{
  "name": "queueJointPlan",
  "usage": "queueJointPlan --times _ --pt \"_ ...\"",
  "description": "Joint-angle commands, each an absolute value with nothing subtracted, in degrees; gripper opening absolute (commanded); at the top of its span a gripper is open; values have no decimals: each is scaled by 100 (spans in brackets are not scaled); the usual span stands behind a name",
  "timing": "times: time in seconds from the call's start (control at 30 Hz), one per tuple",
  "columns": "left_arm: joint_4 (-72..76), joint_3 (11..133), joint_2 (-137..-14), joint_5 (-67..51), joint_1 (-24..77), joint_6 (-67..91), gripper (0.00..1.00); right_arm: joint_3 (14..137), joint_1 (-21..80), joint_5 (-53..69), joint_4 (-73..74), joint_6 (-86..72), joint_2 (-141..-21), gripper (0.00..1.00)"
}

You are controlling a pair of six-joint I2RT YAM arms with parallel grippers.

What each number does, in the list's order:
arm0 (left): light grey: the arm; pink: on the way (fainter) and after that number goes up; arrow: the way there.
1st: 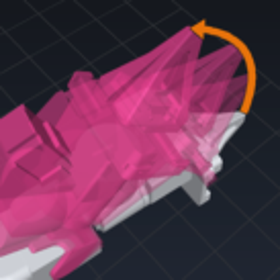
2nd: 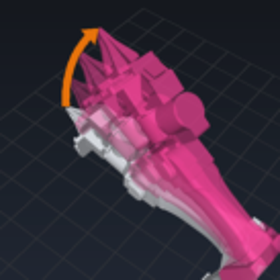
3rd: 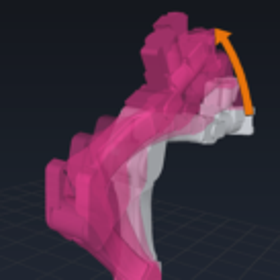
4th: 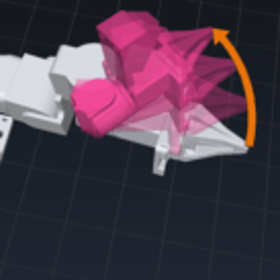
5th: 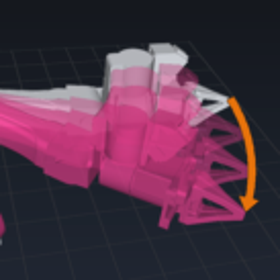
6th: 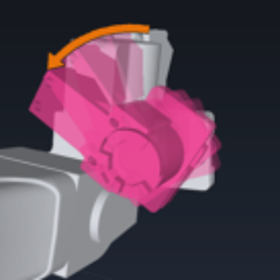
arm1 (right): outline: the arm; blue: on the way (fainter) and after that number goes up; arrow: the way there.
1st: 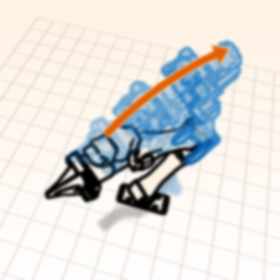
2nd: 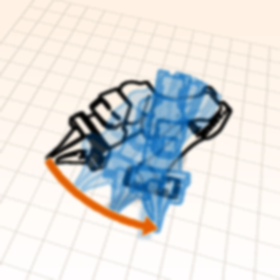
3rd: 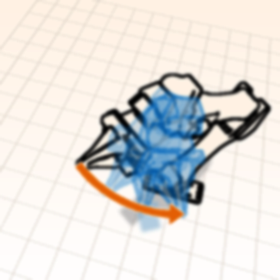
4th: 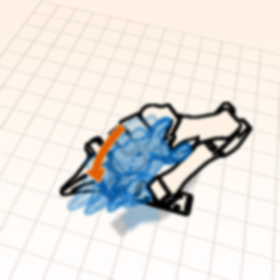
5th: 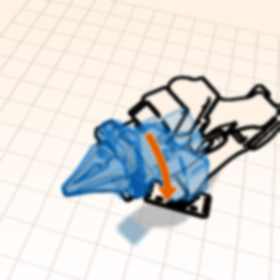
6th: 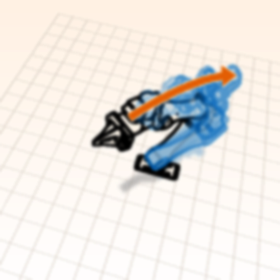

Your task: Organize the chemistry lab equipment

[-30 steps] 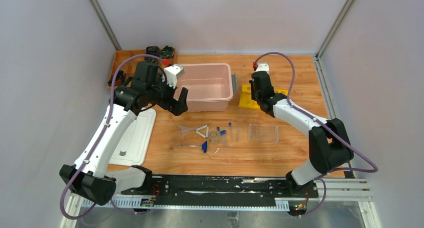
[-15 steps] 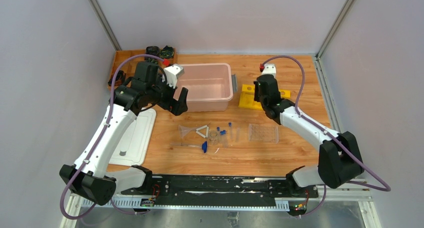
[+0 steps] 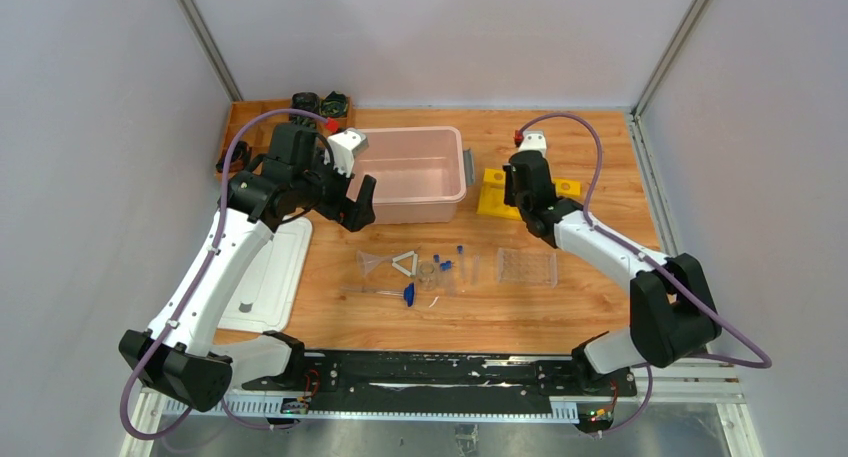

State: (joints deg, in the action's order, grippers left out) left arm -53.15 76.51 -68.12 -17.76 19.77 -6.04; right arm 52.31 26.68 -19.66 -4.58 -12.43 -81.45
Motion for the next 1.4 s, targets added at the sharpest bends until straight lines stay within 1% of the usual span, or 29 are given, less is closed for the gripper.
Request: queueJointPlan --times 0.0,0.47,0.83,1.1,1.37 --pt "-5335 7814 -6844 -1775 1961 -676 100 5220 2751 -1960 -659 -1311 -8272 0" --pt "-5335 7813 -6815 -1758 1964 -708 100 5126 2826 -2068 -729 -1188 -8458 0" --pt "-5335 7841 -6816 -1780 1968 -690 100 4877 2889 -2131 -680 -1204 -8207 0" --pt "-5335 7904 -6836 -1793 1960 -685 100 5216 2893 -2459 -674 -991 -7789 0" --pt "-5335 7925 -6830 -1800 1965 -690 100 5441 2892 -2539 -779 -838 -8092 0"
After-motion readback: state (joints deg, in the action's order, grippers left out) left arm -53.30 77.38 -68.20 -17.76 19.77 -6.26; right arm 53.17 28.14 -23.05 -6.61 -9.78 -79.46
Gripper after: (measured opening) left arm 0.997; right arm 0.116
